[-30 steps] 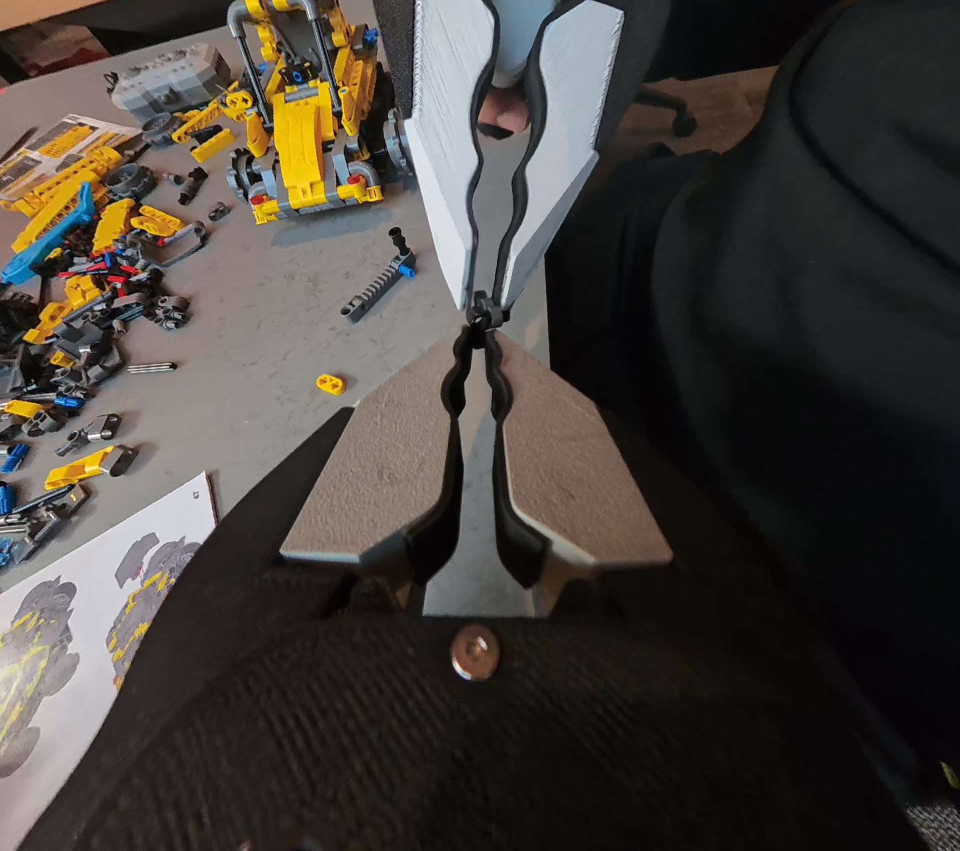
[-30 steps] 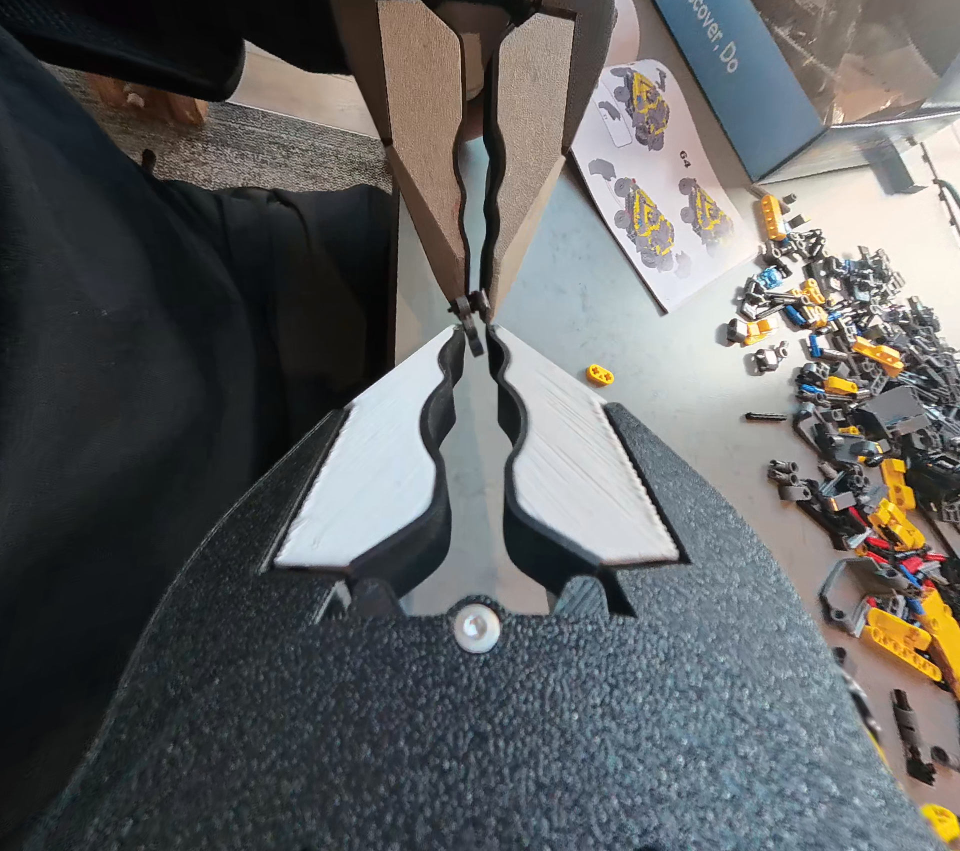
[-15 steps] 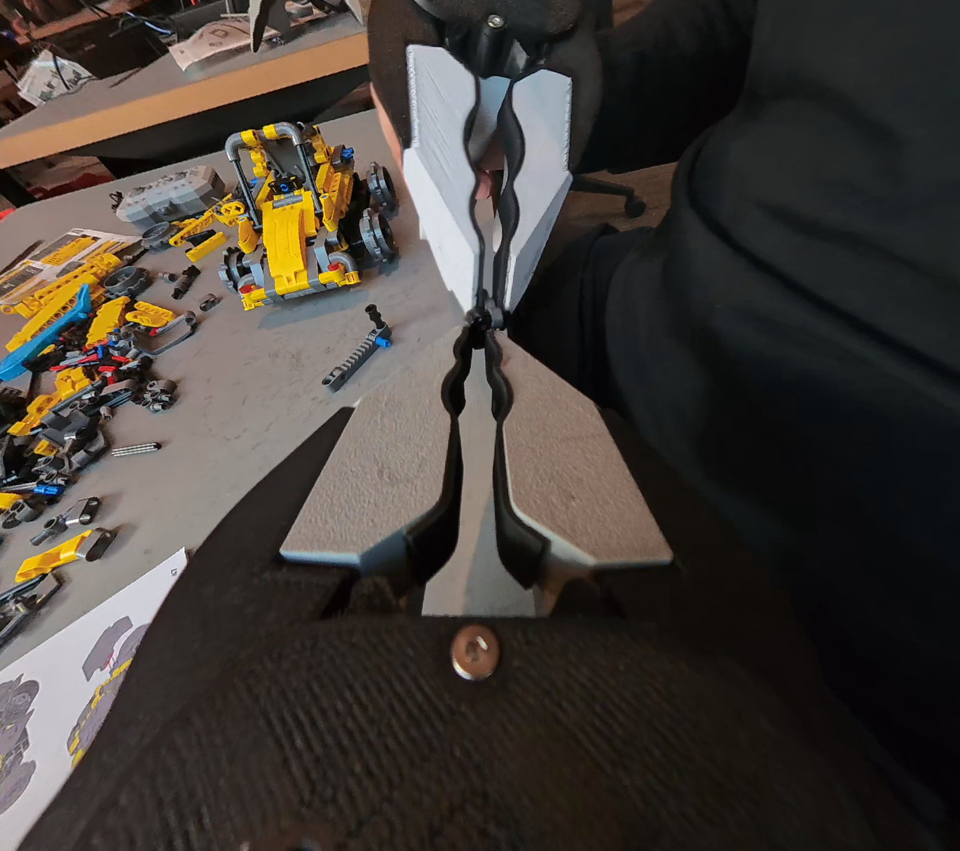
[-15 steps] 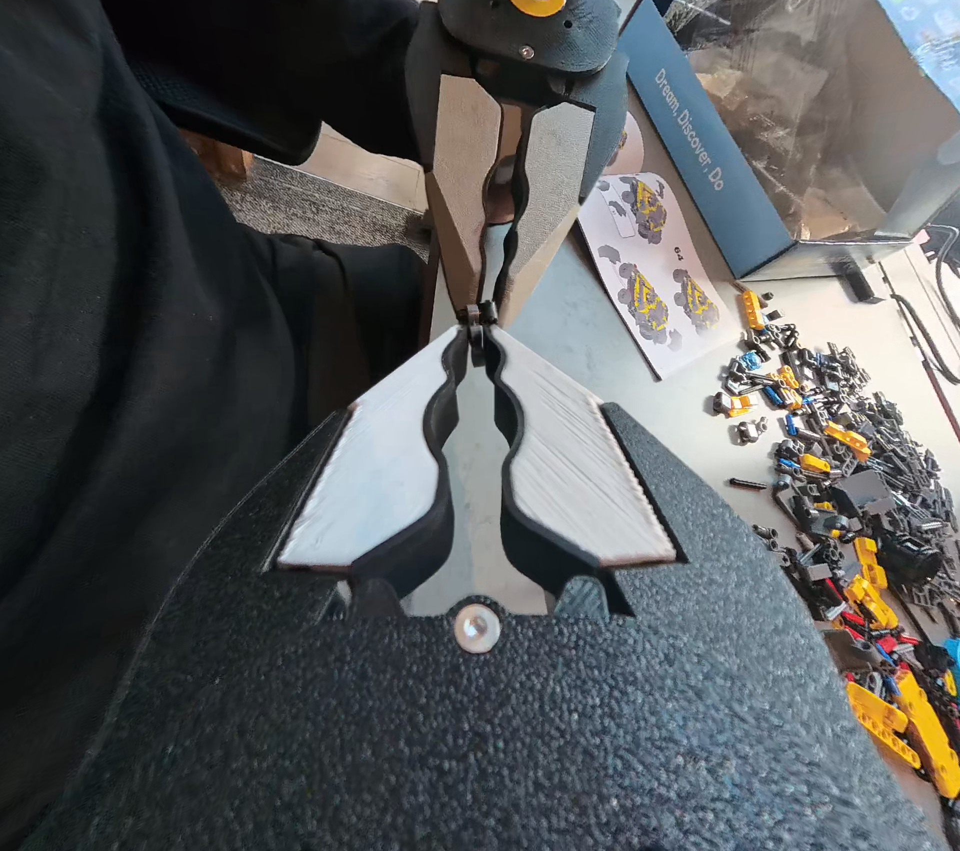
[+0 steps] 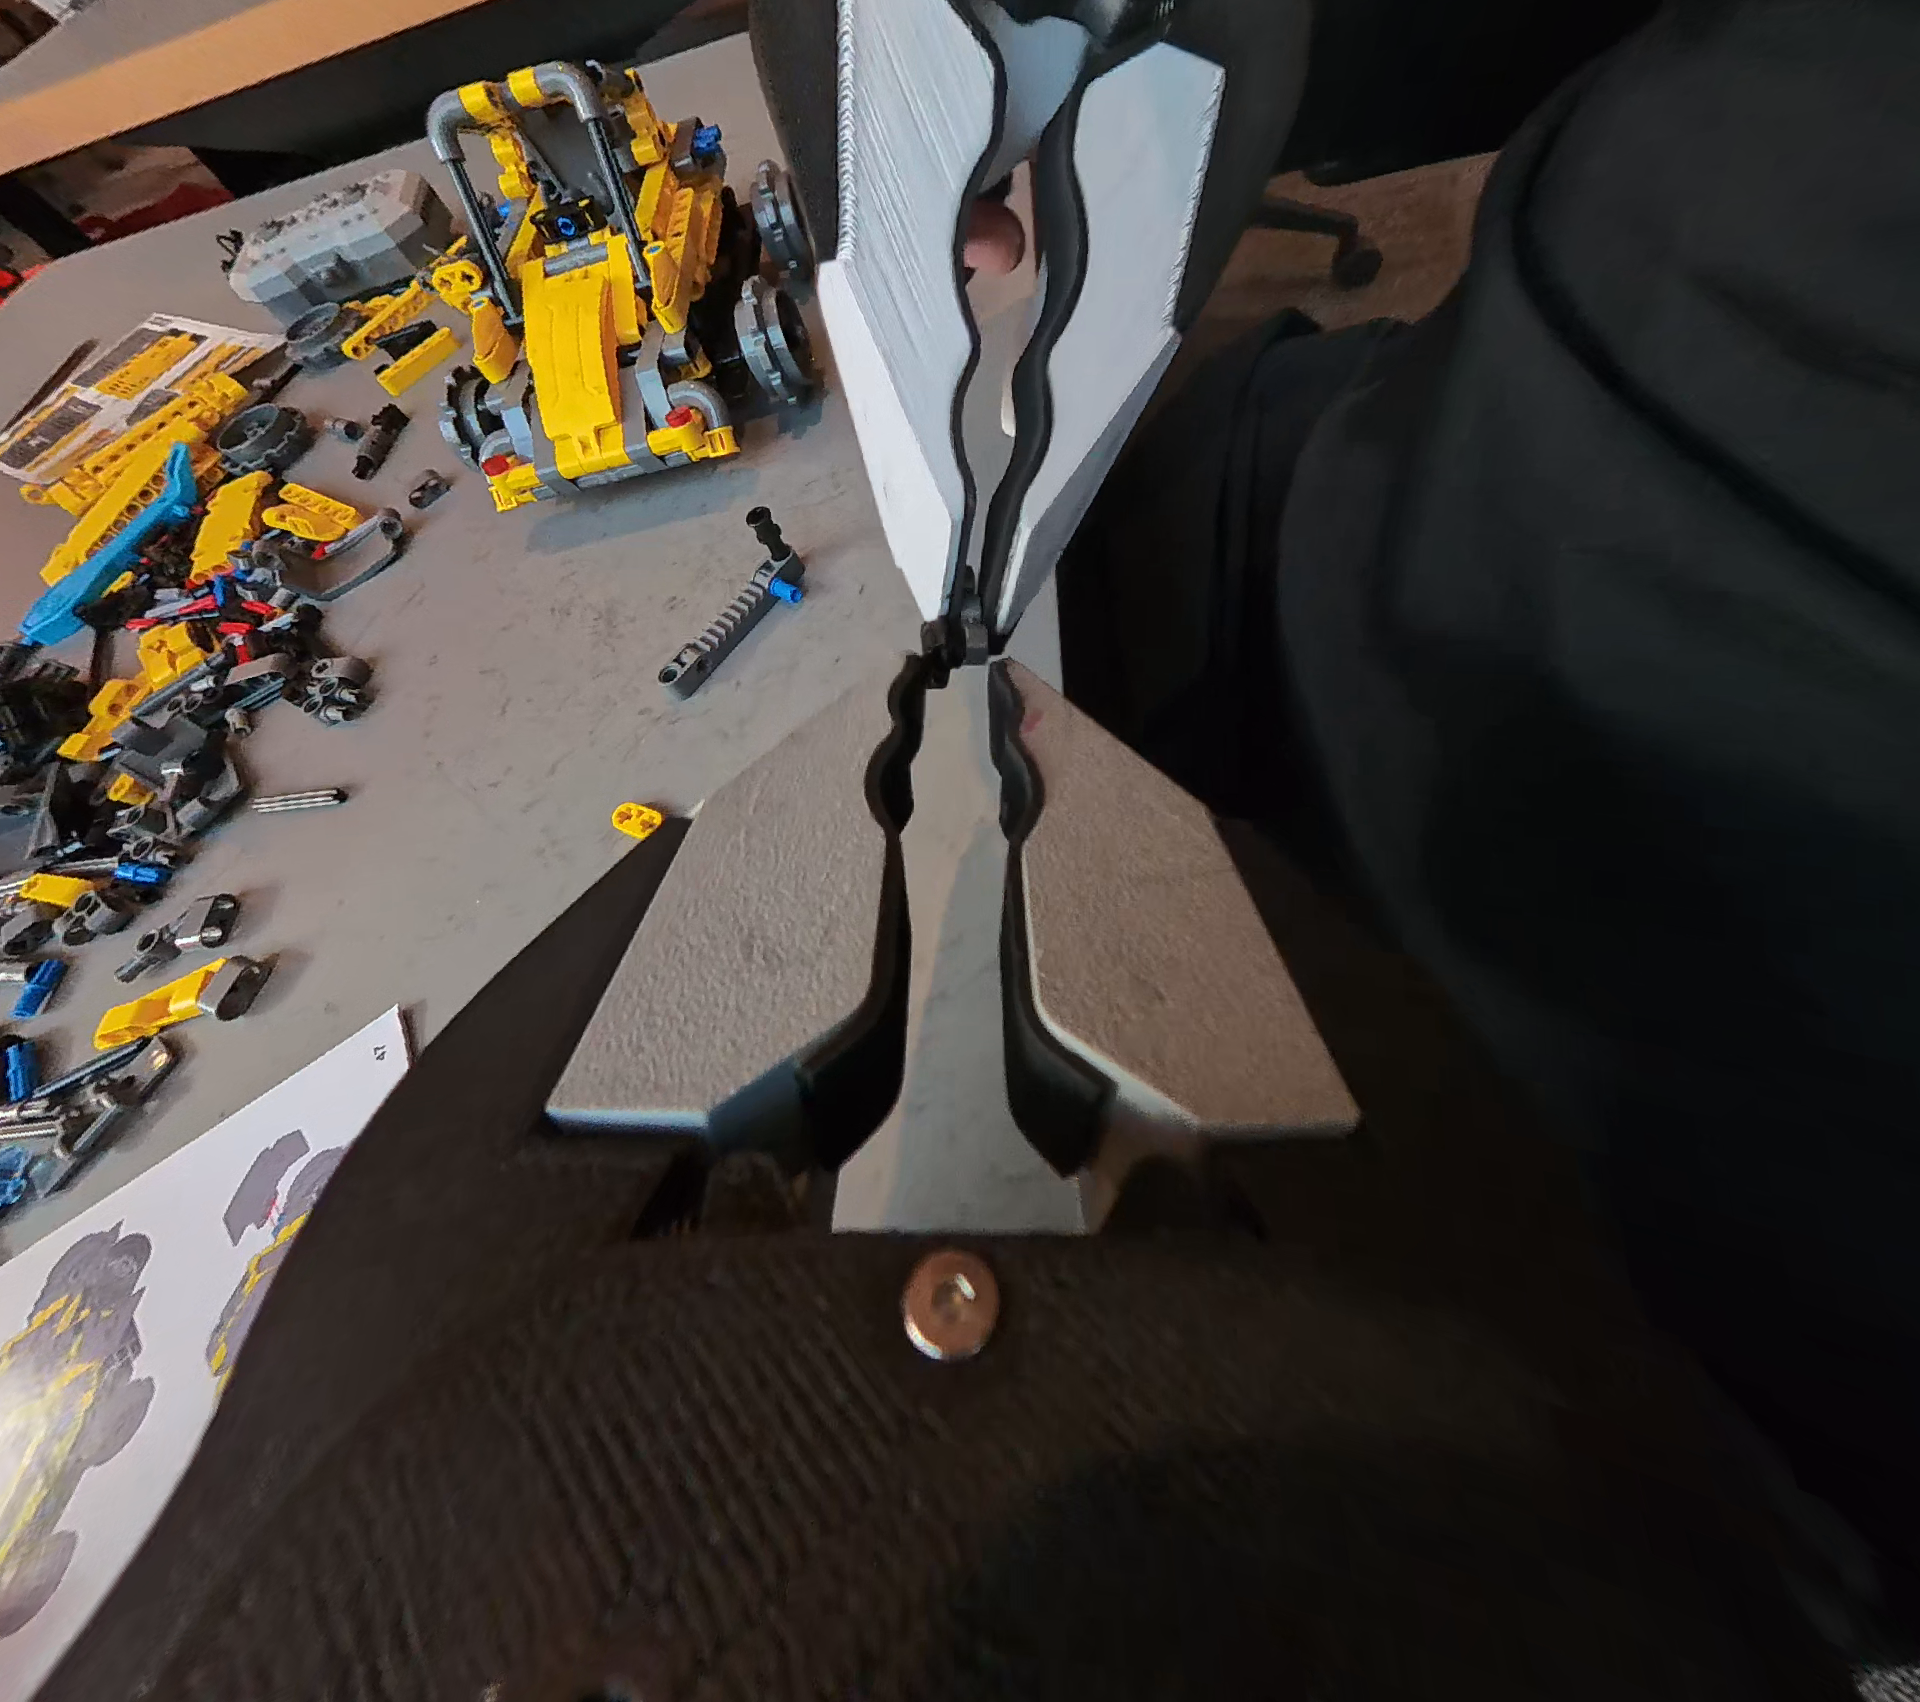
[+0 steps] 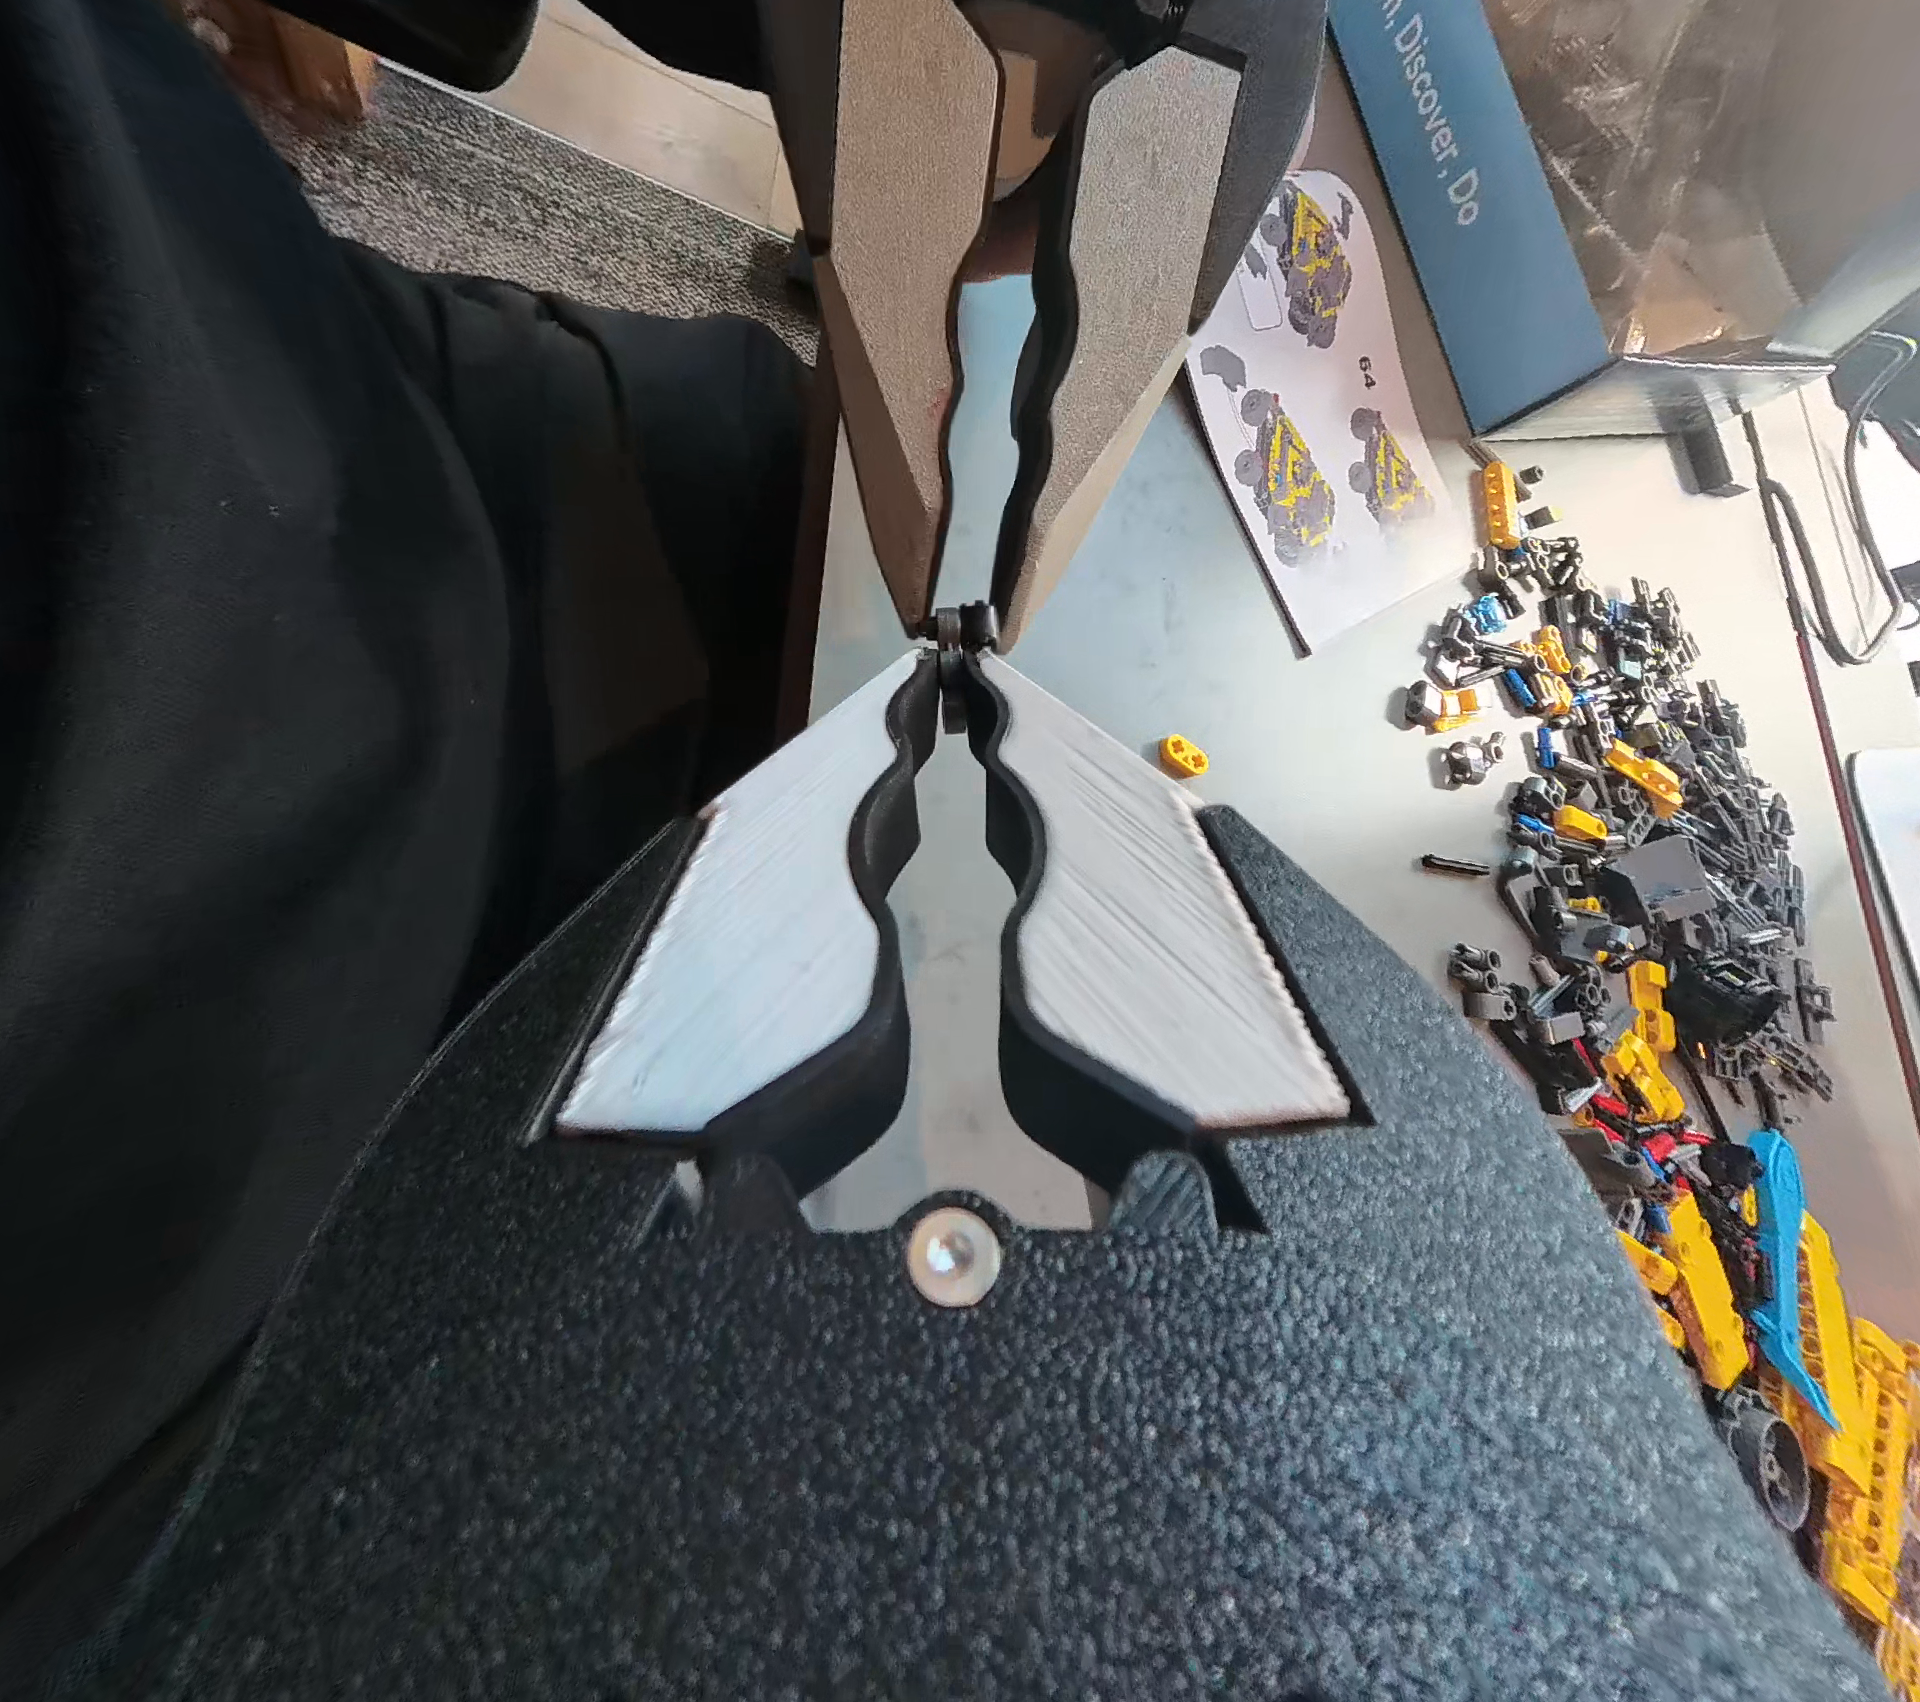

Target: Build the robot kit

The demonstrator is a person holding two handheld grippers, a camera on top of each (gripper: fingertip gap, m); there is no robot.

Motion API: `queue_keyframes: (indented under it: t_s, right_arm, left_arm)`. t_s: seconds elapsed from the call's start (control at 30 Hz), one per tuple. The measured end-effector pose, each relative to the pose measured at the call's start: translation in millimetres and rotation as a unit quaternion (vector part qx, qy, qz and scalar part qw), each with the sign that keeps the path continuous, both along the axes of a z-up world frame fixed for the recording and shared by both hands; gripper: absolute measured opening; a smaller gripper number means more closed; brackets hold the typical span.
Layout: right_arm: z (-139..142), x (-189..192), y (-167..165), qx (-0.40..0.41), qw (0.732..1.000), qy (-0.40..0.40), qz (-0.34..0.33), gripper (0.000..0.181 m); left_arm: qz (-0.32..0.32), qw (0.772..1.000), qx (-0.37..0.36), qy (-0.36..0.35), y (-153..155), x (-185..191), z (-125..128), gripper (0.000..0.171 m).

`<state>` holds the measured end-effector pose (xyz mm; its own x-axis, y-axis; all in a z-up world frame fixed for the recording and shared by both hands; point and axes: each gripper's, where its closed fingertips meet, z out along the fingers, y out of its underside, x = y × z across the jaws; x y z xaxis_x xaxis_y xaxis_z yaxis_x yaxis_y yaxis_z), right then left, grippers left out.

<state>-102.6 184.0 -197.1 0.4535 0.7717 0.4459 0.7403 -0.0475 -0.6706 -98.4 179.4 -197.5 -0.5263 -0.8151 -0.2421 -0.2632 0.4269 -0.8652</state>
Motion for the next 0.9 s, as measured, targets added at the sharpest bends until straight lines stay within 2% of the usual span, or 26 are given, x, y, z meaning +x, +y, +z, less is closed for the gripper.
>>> queue_keyframes:
  t_s: [0.23, 0.9]
  right_arm:
    - [-9, 1, 2, -0.012, 1.000, -0.017, -0.003, 0.005]
    - [-22, 5, 9, -0.067, 0.997, -0.001, -0.035, 0.004]
  left_arm:
    - [0.008, 0.999, 0.034, 0.010, 3, 1, -8, 0.008]
    - [0.035, 0.997, 0.066, 0.036, 12, 5, -20, 0.009]
